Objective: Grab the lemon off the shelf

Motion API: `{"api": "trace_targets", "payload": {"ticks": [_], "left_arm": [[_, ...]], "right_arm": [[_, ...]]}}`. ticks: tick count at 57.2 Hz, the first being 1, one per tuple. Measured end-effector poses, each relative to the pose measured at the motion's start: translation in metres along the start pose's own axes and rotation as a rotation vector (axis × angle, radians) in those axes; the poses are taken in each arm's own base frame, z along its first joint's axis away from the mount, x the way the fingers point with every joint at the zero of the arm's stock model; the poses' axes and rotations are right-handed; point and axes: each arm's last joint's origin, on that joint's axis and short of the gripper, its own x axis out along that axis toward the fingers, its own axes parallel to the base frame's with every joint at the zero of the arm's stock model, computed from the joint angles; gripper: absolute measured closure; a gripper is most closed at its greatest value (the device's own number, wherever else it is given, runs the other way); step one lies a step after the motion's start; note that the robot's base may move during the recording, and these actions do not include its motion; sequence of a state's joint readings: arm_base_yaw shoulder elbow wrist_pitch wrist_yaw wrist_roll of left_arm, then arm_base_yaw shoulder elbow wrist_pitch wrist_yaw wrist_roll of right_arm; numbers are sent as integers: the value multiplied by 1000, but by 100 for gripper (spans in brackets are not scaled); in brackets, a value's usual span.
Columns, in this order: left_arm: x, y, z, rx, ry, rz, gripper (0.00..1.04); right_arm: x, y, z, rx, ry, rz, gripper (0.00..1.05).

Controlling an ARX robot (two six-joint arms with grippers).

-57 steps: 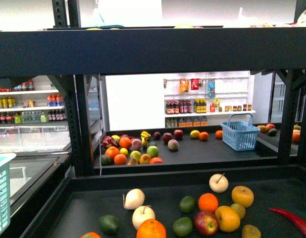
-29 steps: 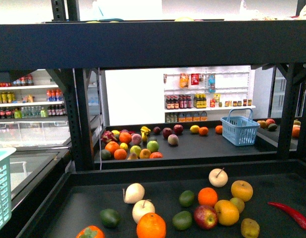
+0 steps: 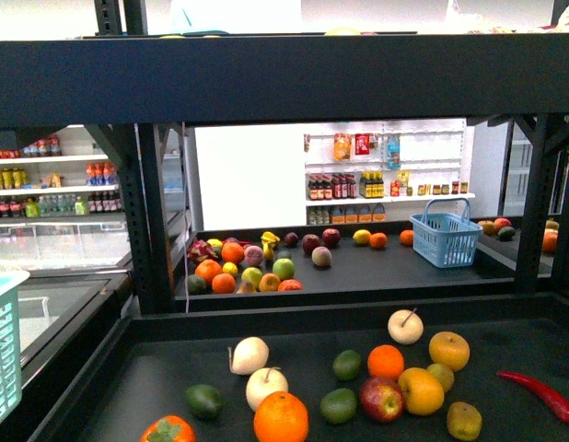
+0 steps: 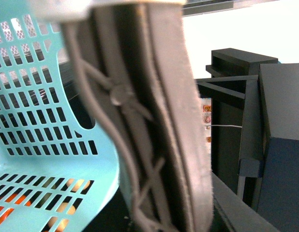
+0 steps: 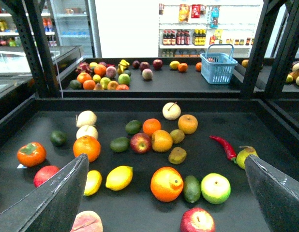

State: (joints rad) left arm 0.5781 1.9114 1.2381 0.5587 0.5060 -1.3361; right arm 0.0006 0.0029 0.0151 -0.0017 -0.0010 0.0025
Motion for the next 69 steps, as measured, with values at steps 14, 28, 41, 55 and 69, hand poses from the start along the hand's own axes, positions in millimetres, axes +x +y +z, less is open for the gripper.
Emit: {"api": "trace_targets", "payload": {"ticks": [14,28,41,55,69], "left_arm": [[-12,-6,-10,0,6,-6,91],[-28,-33,-33,111,61,-69,93],[-40,-77,-114,312,346,-208,97],[-36,-78,-234,436,701,-290,97],[-20,-70,-283,445,767,-265,97]], "right_arm": [[0,0,0,0,0,0,7],[0,0,0,0,0,0,7],[0,0,0,0,0,0,7],[0,0,0,0,0,0,7],[0,0,0,0,0,0,7]]}}
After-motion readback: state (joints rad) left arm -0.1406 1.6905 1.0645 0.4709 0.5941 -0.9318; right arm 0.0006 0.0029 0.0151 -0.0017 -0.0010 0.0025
